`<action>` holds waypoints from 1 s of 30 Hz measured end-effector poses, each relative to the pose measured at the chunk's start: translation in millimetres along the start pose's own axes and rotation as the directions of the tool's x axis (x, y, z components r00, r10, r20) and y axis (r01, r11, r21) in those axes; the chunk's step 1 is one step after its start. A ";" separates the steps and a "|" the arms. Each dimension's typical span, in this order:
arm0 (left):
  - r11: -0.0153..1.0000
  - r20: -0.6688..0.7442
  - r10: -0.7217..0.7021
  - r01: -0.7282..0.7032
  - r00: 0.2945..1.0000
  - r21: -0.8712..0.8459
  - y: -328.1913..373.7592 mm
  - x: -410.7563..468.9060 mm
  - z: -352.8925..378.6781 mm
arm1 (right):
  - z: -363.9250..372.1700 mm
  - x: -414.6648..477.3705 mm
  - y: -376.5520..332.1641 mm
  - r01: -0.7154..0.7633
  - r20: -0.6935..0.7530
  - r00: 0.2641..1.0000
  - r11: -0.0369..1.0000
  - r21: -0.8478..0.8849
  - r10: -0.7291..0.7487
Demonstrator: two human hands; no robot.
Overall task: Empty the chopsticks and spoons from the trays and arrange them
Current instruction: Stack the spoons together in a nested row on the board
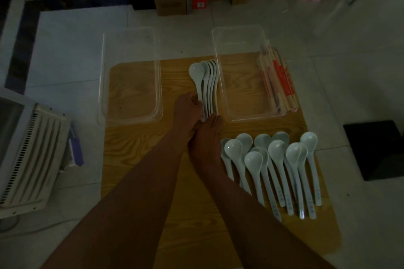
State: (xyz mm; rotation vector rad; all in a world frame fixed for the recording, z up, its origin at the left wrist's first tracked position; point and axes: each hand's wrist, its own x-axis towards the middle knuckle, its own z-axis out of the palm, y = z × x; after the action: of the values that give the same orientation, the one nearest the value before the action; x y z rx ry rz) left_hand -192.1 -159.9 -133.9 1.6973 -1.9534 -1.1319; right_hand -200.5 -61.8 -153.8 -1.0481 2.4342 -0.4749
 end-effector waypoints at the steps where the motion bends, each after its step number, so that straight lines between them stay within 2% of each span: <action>1: 1.000 0.005 0.006 -0.006 1.000 0.006 1.6 -3.3 -1.1 | -1.9 -4.1 -1.7 -0.016 -0.006 1.000 0.999 0.040 0.016; 3: 1.000 0.010 0.019 -0.019 1.000 0.000 -0.2 -6.7 -1.7 | -3.0 -10.1 2.4 0.009 -0.056 0.998 0.991 0.134 -0.002; 7: 0.999 0.013 0.025 -0.026 1.000 0.020 0.5 -20.5 -7.0 | -31.5 -31.7 10.6 0.123 -0.089 0.990 0.978 0.168 -0.109; 9: 1.000 -0.007 0.015 -0.015 1.000 0.013 4.4 -30.4 -10.3 | -45.0 -40.5 16.5 0.164 -0.102 0.983 0.979 0.125 -0.152; 11: 1.000 -0.016 -0.022 0.022 1.000 0.019 8.1 -43.4 -12.9 | -50.2 -48.0 22.7 0.109 -0.148 0.984 0.990 0.092 -0.095; 14: 0.997 0.002 -0.083 0.083 0.997 0.004 10.9 -72.5 -12.7 | -59.8 -66.4 39.4 0.063 -0.122 0.991 0.998 0.029 -0.060; 19: 0.982 0.061 -0.186 0.188 0.981 -0.019 -3.4 -129.5 4.5 | -75.0 -101.7 72.7 -0.093 -0.116 0.990 0.993 -0.066 0.085; 22: 0.975 0.133 -0.209 0.217 0.969 -0.045 -13.6 -159.5 16.7 | -70.7 -117.4 82.8 -0.116 -0.131 0.986 0.989 -0.091 0.104; 25: 0.965 0.196 -0.243 0.257 0.950 -0.047 -20.8 -179.1 26.0 | -71.6 -123.9 84.3 -0.210 -0.091 0.975 0.971 -0.114 0.201; 27: 0.966 0.222 -0.235 0.253 0.946 -0.057 -25.1 -185.9 30.5 | -73.3 -122.8 85.4 -0.269 -0.091 0.961 0.960 -0.083 0.262; 30: 0.964 0.260 -0.217 0.249 0.941 -0.097 -29.1 -190.0 36.4 | -72.0 -120.1 89.2 -0.284 -0.077 0.958 0.955 -0.091 0.277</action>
State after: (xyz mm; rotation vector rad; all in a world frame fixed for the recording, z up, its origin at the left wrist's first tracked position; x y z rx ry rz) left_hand -150.3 31.2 -130.0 1.8292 -1.7999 -1.5894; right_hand -217.4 95.7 -103.9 -0.7160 2.6331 -0.2954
